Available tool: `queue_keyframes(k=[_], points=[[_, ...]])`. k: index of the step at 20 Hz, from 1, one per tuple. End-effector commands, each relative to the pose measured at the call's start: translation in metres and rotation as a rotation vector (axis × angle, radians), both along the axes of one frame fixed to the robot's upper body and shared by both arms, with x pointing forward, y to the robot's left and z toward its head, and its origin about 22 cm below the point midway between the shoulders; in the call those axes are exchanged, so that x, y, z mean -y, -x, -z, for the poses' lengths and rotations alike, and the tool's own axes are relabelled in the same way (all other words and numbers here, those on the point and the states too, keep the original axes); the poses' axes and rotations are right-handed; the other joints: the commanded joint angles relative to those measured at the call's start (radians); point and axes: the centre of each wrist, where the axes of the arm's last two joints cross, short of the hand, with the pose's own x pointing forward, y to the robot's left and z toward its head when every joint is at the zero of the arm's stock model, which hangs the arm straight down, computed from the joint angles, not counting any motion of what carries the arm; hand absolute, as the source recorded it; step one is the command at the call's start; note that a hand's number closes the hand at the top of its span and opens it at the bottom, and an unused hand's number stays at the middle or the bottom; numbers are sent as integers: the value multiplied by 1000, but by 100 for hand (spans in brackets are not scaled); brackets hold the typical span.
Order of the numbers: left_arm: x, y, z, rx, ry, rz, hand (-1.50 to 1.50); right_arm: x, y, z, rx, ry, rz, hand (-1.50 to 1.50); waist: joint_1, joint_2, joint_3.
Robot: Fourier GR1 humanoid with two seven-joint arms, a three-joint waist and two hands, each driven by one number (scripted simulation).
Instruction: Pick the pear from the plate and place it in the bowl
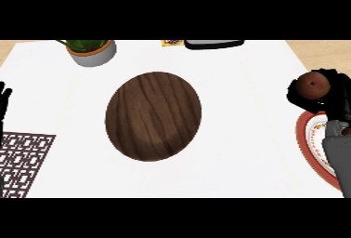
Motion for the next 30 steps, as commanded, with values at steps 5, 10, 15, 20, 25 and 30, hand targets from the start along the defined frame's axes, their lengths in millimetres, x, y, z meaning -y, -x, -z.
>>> queue_keyframes(k=[5,10,15,20,25,30], points=[[14,-8,-5,36,8,70,0,-120,8,-45,-79,-49,4,150,72,27,7],[38,-22,-5,53,34,126,0,-209,23,-92,-129,-81,84,150,117,52,15],[50,-39,-8,86,33,153,0,-259,39,-97,-202,-41,151,150,141,72,21],[55,-39,-14,65,40,171,0,-261,26,-61,-254,36,247,150,155,72,23],[56,-39,-14,81,40,181,0,-241,7,-31,-306,-66,360,150,169,77,24],[55,-46,-11,89,36,182,0,-236,2,-25,-274,-228,353,-150,177,86,25]])
